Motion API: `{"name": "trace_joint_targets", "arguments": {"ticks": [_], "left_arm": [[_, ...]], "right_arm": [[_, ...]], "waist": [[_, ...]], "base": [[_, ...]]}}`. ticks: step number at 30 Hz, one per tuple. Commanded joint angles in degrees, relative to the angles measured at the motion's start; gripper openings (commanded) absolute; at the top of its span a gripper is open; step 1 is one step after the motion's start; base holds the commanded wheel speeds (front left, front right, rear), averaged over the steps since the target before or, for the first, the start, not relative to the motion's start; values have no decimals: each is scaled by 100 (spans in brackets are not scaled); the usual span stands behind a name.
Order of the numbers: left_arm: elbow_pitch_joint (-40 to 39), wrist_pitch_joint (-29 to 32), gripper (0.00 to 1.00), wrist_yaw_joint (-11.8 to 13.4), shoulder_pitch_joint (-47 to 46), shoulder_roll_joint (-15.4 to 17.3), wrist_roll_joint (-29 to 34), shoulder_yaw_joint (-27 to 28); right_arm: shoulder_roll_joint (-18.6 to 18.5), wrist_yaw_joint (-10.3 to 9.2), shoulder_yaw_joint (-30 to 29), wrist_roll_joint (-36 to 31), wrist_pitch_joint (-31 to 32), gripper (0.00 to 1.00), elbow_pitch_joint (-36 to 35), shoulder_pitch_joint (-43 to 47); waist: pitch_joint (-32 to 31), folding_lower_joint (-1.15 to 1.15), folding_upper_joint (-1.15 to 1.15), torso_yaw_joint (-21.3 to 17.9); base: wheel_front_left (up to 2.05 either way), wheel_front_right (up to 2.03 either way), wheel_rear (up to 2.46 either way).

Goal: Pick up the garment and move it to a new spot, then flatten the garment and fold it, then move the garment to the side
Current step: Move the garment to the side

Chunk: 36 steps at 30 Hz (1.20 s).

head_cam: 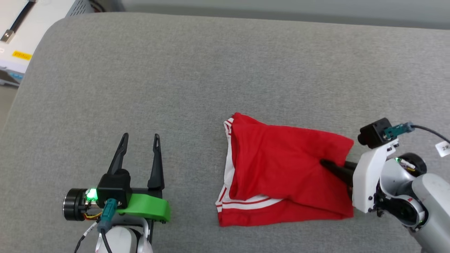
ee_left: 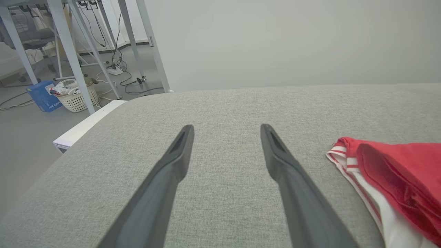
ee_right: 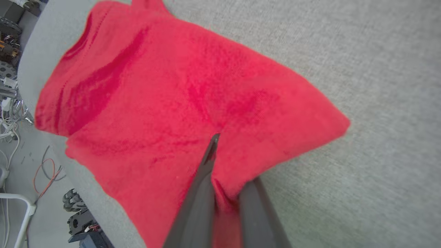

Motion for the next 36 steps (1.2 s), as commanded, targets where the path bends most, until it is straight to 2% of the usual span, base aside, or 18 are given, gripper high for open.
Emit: {"name": "trace_joint_targets", "arguments": {"ticks": [1,9,18,27,36], "left_arm": [[-11,-34,100,7,59,-26,9,32],[-125,-34,100,17,174,6,24,144],[-332,-34,100,43,4,69,135,172],[-601,-34,100,18,-370,207,210,191],[-863,-34,100,59,-671,293,264,196]], "right_arm": [[-110,-4,30,-56,-84,0,-125,-171],[-859,-4,231,-303,-10,0,-903,-534],[-1566,-4,-51,-412,70,0,-861,-851],[-2162,-4,-281,-833,-232,0,230,-1577],[-2327,-4,-527,-1219,-559,0,1927,-2410]], "waist": [[-163,0,0,-226],[-192,0,0,-1028],[214,0,0,-1664],[1006,0,0,-1735],[1565,0,0,-1589]], "base": [[0,0,0],[0,0,0],[0,0,0],[0,0,0],[0,0,0]]}}
